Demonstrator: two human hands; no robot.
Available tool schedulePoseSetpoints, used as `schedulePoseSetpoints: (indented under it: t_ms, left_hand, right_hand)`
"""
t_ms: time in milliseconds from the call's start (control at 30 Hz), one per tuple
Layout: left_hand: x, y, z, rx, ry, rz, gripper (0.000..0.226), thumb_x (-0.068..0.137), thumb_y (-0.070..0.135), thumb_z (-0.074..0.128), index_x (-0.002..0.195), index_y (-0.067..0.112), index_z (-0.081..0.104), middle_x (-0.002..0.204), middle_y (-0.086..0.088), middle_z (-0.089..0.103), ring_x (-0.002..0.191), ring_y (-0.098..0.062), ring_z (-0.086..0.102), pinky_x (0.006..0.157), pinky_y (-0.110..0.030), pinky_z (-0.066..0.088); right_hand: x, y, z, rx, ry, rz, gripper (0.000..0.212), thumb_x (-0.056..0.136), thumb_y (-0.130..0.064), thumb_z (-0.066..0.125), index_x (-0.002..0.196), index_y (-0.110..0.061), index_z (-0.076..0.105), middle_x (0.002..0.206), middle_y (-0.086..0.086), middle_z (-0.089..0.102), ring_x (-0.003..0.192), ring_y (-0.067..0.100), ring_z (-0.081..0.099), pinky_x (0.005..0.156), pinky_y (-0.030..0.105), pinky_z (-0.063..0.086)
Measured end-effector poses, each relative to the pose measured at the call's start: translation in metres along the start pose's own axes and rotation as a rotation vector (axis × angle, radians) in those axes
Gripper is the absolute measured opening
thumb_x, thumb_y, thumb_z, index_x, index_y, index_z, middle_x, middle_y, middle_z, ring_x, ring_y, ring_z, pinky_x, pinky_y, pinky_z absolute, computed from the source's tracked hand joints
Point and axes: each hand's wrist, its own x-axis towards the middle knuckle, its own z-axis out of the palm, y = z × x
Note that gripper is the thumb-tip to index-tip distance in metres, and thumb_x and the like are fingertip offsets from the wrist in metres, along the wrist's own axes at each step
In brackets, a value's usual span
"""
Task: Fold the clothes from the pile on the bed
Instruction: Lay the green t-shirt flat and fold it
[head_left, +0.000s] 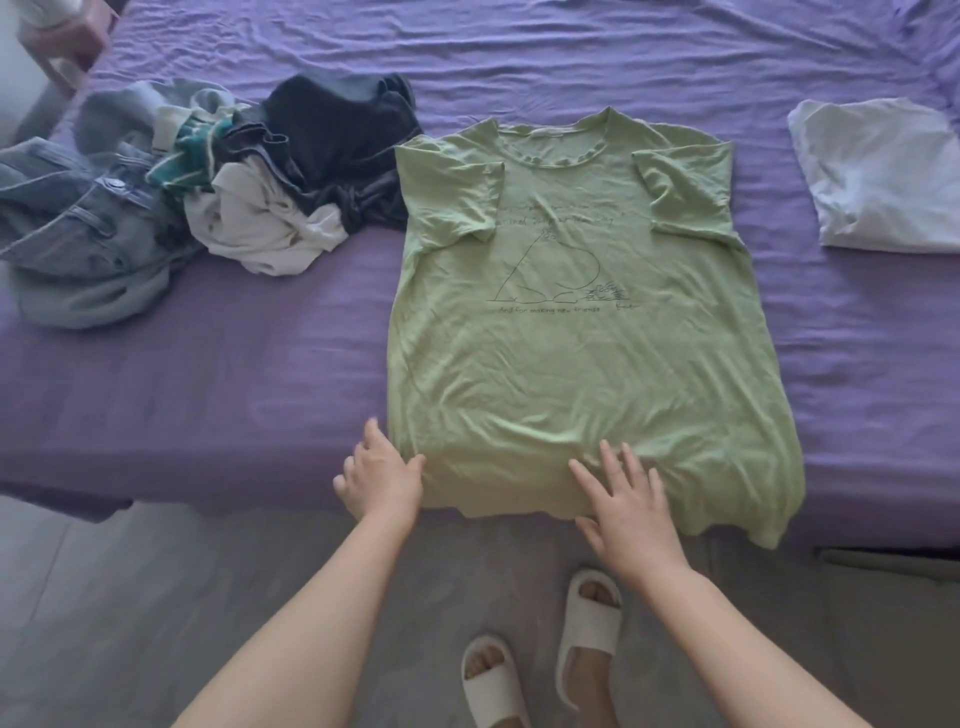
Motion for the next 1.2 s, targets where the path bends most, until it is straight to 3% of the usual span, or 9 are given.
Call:
schedulePoseSetpoints:
  t_ms: [100, 333, 500, 600, 700, 867, 933, 1033, 1200]
  left_hand:
    - [0.003, -0.007, -0.011, -0.073, -0.057, -0.036, 0.032, 0.089, 0.039, 0.055, 0.113, 0.018, 0.059, 0.119, -0.01, 0.058, 0.116, -0.032, 0.045, 0.094, -0.039, 0.036]
    - [-0.016, 0.02, -0.058, -0.602, -0.097, 0.195, 0.02, 0.099, 0.026, 0.039, 0.102, 0.007, 0.042, 0.108, -0.018, 0.058, 0.095, -0.032, 0.053, 0.072, -0.037, 0.037]
    - [-0.013, 0.061, -0.088, -1.039, -0.278, 0.063, 0.037, 0.088, 0.012, 0.061, 0.12, 0.004, 0.044, 0.12, -0.015, 0.058, 0.098, -0.029, 0.061, 0.077, -0.04, 0.051]
    - [-0.007, 0.078, -0.099, -1.323, -0.485, -0.02, 0.075, 0.084, -0.005, 0.063, 0.145, 0.015, 0.025, 0.132, -0.013, 0.045, 0.106, -0.032, 0.061, 0.066, -0.038, 0.056]
    - [0.002, 0.091, -0.108, -1.418, -0.58, -0.046, 0.065, 0.085, -0.015, 0.051, 0.143, 0.011, 0.033, 0.128, -0.021, 0.045, 0.094, -0.027, 0.061, 0.061, -0.03, 0.057]
    - [0.015, 0.106, -0.106, -1.031, -0.642, 0.152, 0.058, 0.078, -0.014, 0.047, 0.135, -0.003, 0.043, 0.109, -0.012, 0.057, 0.092, -0.017, 0.059, 0.08, -0.023, 0.053]
    - [0.017, 0.114, -0.103, -0.505, -0.448, 0.437, 0.051, 0.076, -0.003, 0.058, 0.126, 0.005, 0.05, 0.106, -0.007, 0.054, 0.082, -0.01, 0.054, 0.068, -0.016, 0.045]
    - [0.02, 0.127, -0.099, 0.05, -0.085, 0.656, 0.033, 0.08, 0.013, 0.066, 0.11, 0.011, 0.053, 0.106, -0.006, 0.047, 0.097, -0.023, 0.051, 0.072, -0.029, 0.039]
    - [0.041, 0.152, -0.108, 0.0, 0.008, 0.847, 0.018, 0.085, 0.021, 0.064, 0.102, 0.017, 0.07, 0.127, -0.002, 0.049, 0.124, -0.024, 0.038, 0.092, -0.031, 0.031]
  right_hand:
    - [-0.006, -0.021, -0.004, 0.036, 0.01, 0.006, 0.065, 0.094, -0.043, 0.044, 0.148, -0.034, 0.01, 0.159, 0.005, -0.004, 0.145, 0.026, -0.008, 0.116, 0.044, 0.002]
    - [-0.009, -0.057, -0.045, 0.214, 0.057, -0.113, 0.071, 0.091, -0.053, 0.045, 0.149, -0.027, 0.014, 0.158, 0.0, 0.006, 0.145, 0.016, 0.002, 0.116, 0.033, 0.006]
    - [0.004, -0.093, -0.07, 0.553, 0.127, -0.207, 0.095, 0.072, -0.059, 0.068, 0.146, -0.017, 0.026, 0.146, 0.001, 0.041, 0.133, 0.016, 0.037, 0.109, 0.028, 0.028]
    - [0.016, -0.1, -0.077, 0.781, 0.329, -0.026, 0.058, 0.081, -0.027, 0.07, 0.134, -0.02, 0.047, 0.11, 0.001, 0.066, 0.098, 0.022, 0.06, 0.08, 0.032, 0.045]
    - [0.031, -0.085, -0.089, 0.957, 0.358, 0.119, 0.027, 0.087, -0.015, 0.061, 0.113, -0.022, 0.061, 0.084, -0.006, 0.065, 0.078, 0.016, 0.059, 0.069, 0.029, 0.042]
    - [0.056, -0.047, -0.12, 1.096, 0.249, 0.025, 0.021, 0.095, -0.016, 0.049, 0.105, -0.026, 0.064, 0.088, -0.008, 0.069, 0.082, 0.009, 0.06, 0.076, 0.025, 0.045]
    - [0.068, -0.036, -0.131, 1.106, 0.217, -0.01, 0.021, 0.096, -0.017, 0.049, 0.104, -0.028, 0.065, 0.091, -0.01, 0.069, 0.086, 0.007, 0.06, 0.078, 0.021, 0.044]
    - [0.084, -0.021, -0.143, 1.108, 0.167, -0.009, 0.014, 0.094, -0.023, 0.054, 0.099, -0.023, 0.067, 0.088, -0.003, 0.07, 0.085, 0.014, 0.062, 0.078, 0.027, 0.046]
    - [0.109, 0.003, -0.166, 1.159, 0.15, -0.02, 0.007, 0.087, -0.027, 0.065, 0.081, -0.029, 0.068, 0.065, -0.02, 0.064, 0.062, -0.007, 0.054, 0.059, 0.01, 0.039]
